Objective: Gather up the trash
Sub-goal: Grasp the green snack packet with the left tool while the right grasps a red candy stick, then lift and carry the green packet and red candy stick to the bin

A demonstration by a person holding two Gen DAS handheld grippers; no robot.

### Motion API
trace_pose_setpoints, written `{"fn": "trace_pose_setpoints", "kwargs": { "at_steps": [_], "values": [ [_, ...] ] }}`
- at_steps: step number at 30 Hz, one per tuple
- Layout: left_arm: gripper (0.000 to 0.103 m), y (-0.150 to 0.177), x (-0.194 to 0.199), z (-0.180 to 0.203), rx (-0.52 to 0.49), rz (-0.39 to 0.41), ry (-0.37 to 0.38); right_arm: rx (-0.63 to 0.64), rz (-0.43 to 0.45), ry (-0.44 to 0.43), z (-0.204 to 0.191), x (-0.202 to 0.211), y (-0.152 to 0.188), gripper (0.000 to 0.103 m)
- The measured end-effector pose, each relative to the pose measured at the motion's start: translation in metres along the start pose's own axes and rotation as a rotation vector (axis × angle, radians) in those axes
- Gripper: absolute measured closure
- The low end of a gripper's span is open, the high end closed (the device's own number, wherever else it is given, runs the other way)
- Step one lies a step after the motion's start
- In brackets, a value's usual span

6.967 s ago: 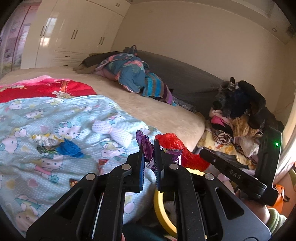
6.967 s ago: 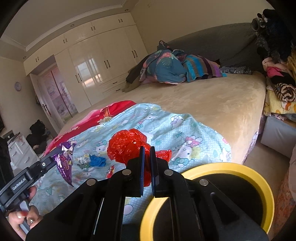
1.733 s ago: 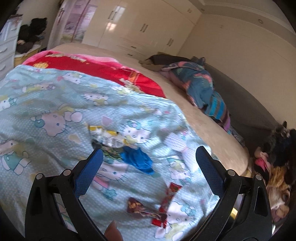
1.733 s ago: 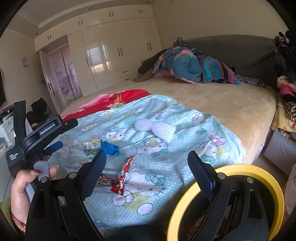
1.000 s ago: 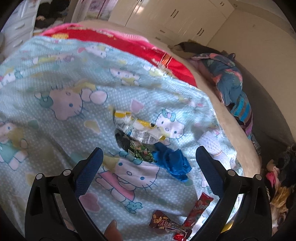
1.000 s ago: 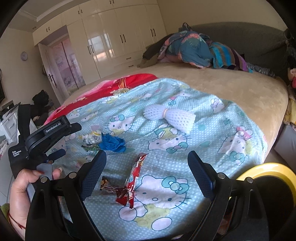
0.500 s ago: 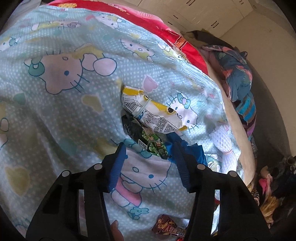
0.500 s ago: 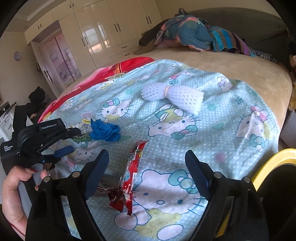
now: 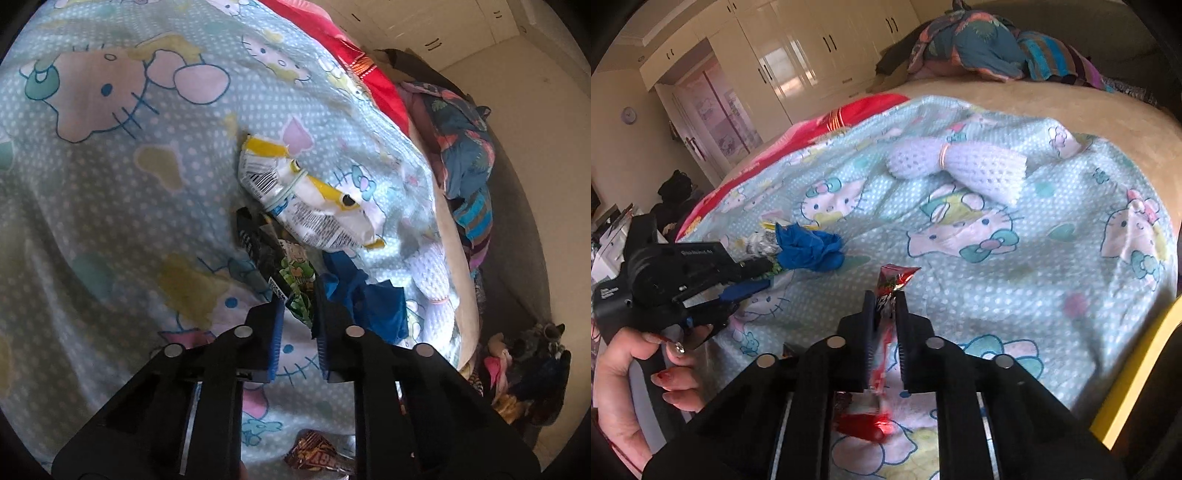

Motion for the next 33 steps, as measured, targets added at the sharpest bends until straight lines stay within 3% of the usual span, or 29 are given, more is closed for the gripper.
{"fn": "trace_pose_setpoints", "kwargs": {
  "at_steps": [5,17,33],
  "values": [
    [0.097,0.007,0.003,0.007,-0.014,-0.011,0.037,-0.018,0.026,-0.001,0.005,0.012,0.0,0.095],
    [0.099,0.015,0.032,0.017,-0.058,0.046,0.104,-0.038,0.068,-0.02,0.01,0.04,-0.001,0.097],
    [0.099,0.045,0.078,0.06,-0.268,0.144,0.172,-0.012,0.143,-0.032,0.002,0.091,-0.01,0.097]
  ]
}}
Point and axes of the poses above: each gripper's, at about its wrist camera, not at the fingertips, and x roughly against the way its jaws point, z to its right, y to its underside, the point moved 4 cm from there along -x, roughly the way its jaws point, and after that the axes turned 3 degrees about -y, right-handed, at the moved point
